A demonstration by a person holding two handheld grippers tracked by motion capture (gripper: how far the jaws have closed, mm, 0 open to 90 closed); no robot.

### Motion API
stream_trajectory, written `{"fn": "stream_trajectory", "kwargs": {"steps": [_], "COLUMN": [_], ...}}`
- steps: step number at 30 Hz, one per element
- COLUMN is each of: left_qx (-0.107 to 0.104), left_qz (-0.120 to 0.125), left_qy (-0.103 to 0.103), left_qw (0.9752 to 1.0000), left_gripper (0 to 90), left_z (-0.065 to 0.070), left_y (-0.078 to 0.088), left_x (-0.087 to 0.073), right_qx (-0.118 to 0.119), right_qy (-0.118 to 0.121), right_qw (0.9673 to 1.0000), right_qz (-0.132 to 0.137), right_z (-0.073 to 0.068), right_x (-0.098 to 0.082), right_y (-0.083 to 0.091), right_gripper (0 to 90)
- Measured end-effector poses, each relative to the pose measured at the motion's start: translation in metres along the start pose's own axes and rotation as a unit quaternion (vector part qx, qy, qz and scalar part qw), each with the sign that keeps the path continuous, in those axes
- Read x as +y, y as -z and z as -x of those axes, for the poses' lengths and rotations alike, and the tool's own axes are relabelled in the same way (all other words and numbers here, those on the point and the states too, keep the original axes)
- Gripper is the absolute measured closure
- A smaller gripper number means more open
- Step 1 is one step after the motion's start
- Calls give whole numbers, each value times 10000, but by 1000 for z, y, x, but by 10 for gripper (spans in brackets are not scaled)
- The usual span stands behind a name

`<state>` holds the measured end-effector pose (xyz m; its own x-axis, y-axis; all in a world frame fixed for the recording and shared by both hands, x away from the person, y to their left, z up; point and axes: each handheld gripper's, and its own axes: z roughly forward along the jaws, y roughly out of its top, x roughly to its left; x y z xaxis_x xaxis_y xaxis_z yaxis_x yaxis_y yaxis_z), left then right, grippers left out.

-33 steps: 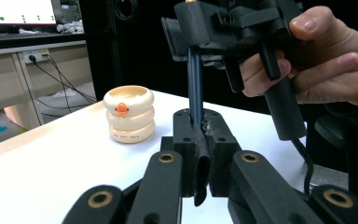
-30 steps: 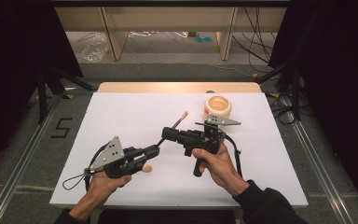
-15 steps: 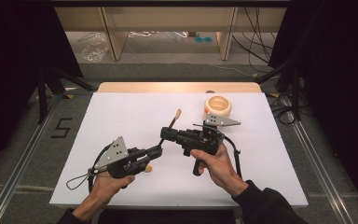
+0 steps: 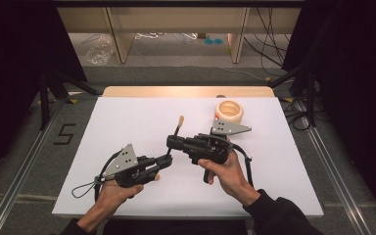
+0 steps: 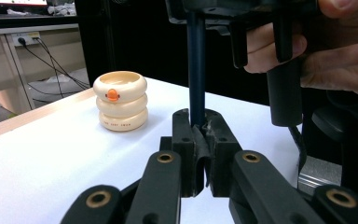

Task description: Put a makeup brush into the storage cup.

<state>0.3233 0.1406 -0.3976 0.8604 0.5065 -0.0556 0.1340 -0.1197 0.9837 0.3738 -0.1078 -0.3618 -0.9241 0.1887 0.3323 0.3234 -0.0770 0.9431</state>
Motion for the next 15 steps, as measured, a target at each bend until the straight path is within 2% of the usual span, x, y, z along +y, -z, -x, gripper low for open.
{"fn": "stream_trajectory", "kwargs": {"steps": [5, 10, 14, 15], "left_qx": [47, 278, 402, 398], "left_qz": [-89, -131, -135, -131], "left_qy": [-71, -158, -176, -170], "left_qw": [9999, 9994, 9989, 9990], "left_gripper": [810, 654, 536, 531], "left_z": [0, -2, -4, -5], "left_y": [0, 2, 6, 6], "left_x": [-1, -1, -1, -1], "right_qx": [-15, -66, -264, -313], "right_qy": [93, 271, 398, 413], "right_qw": [9999, 9995, 9985, 9983], "right_qz": [-63, -123, -256, -281], "right_z": [-1, -2, 0, 1], "right_x": [0, 3, 5, 5], "right_y": [-1, 1, 6, 6], "right_gripper": [846, 846, 846, 846]}}
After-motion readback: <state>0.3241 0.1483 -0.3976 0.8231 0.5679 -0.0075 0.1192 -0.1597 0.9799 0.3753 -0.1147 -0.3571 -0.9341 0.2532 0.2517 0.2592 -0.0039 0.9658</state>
